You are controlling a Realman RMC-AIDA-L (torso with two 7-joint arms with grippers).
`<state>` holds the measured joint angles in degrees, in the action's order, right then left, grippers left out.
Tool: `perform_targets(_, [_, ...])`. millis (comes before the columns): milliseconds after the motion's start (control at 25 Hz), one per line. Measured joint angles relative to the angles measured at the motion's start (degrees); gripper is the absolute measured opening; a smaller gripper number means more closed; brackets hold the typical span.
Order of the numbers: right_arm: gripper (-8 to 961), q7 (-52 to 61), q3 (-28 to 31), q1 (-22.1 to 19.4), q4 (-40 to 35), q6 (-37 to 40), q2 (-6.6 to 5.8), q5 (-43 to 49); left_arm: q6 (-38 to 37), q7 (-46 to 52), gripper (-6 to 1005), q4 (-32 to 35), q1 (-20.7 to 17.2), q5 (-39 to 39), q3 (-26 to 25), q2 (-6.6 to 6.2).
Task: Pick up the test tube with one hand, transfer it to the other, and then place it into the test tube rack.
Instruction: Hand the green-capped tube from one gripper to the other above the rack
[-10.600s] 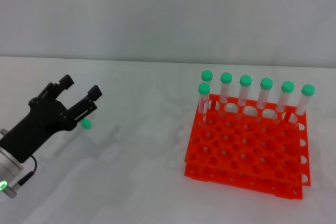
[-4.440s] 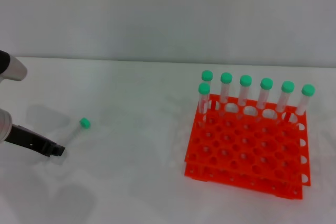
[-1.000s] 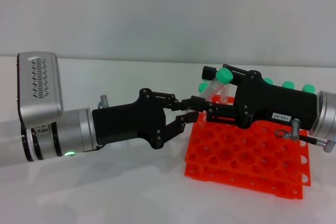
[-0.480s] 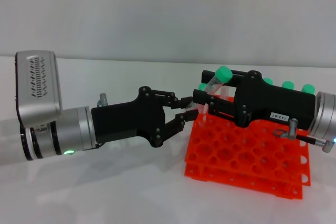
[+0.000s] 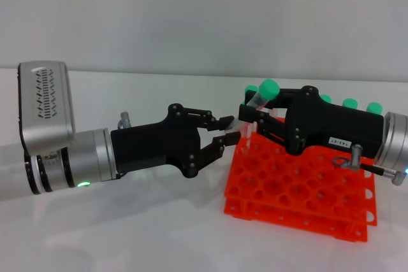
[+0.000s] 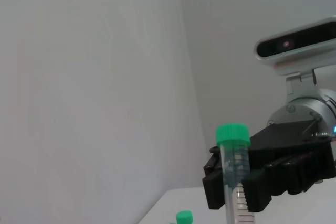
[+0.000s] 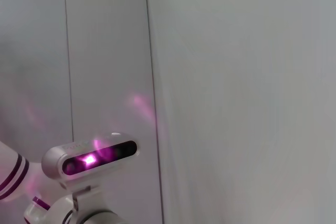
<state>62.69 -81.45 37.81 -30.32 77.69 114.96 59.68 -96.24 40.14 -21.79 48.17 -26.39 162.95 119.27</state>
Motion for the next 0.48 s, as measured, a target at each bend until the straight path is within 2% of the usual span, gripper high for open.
perform_targets(480, [236,-0.78,-0.28,0.08,-0.01,-0.56,0.09,0.0,0.25,0.03,239,0.43,0.0,-0.11,0.0,0.06])
